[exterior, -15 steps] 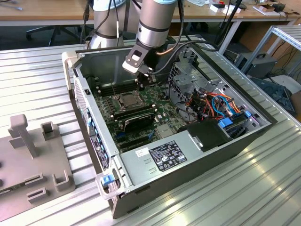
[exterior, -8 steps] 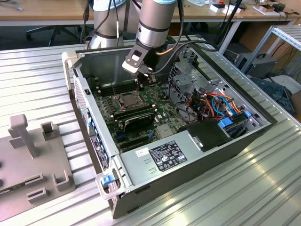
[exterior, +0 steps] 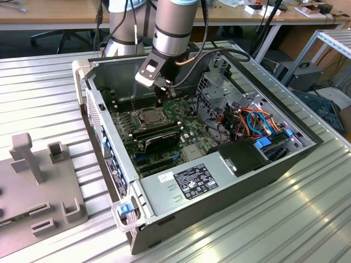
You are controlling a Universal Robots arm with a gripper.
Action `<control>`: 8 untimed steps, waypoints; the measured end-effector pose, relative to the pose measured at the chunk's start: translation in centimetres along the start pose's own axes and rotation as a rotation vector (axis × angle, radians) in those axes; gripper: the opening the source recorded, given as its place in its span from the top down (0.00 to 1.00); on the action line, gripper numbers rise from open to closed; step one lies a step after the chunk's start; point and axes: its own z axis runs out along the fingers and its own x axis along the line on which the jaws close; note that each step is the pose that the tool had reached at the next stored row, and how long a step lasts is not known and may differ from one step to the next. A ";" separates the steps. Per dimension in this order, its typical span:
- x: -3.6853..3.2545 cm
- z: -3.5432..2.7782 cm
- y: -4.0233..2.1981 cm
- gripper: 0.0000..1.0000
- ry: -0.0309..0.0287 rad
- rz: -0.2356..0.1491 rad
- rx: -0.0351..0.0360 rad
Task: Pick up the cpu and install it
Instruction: 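Close the cpu cover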
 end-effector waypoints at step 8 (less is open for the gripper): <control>0.03 0.05 -0.82 0.89 0.0000 0.000 0.0001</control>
